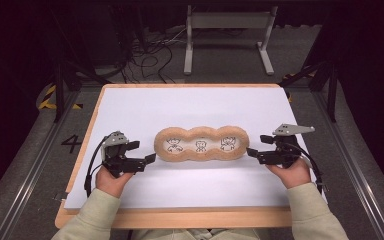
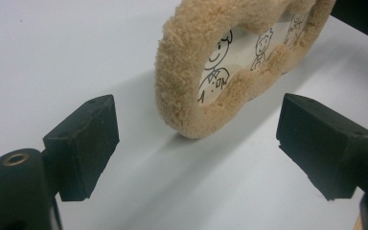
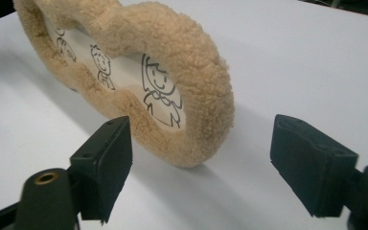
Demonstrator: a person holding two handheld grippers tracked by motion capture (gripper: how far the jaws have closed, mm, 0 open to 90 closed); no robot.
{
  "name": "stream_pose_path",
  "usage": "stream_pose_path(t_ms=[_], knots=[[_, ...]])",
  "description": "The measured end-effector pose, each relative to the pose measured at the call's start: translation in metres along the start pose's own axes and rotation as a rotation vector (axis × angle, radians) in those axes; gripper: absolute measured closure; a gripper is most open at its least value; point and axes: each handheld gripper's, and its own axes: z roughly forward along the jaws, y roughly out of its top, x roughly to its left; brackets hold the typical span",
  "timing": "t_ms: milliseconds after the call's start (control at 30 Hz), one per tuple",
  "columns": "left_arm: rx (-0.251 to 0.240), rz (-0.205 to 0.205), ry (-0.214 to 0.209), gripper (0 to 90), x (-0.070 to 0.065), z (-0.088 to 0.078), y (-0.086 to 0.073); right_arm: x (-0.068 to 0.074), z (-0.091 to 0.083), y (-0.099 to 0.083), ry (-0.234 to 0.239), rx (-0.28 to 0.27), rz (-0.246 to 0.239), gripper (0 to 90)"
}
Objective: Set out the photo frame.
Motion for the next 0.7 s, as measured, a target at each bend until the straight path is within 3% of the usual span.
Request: stream_pose_path(t_ms=[233, 333, 467, 567, 633, 700], knots=[[0.002, 0.011, 0.009, 13.7, 0.004, -0.015, -0.011, -0.006, -0.013, -0.007, 0.015, -0.004, -0.013, 14.7], [0.006, -0.019, 0.016, 13.4, 0.012, -0.019, -0.017, -0.008, -0.018, -0.011, 0.021, -0.014, -0.001, 12.8], [0.006, -0.027, 0.034, 13.3, 0.019, -0.025, -0.026, -0.012, -0.026, -0.02, 0.013, -0.03, -0.001, 12.5], [0.01, -0.007, 0.061, 13.2, 0.025, -0.027, -0.032, -0.014, -0.028, -0.023, 0.001, -0.034, -0.003, 13.0], [0.021, -0.014, 0.083, 12.9, 0.03, -0.028, -0.035, -0.017, -0.029, -0.028, -0.007, -0.036, -0.005, 13.3], [-0.002, -0.038, 0.097, 13.5, 0.041, -0.029, -0.038, -0.022, -0.03, -0.035, -0.01, -0.045, -0.009, 13.4]])
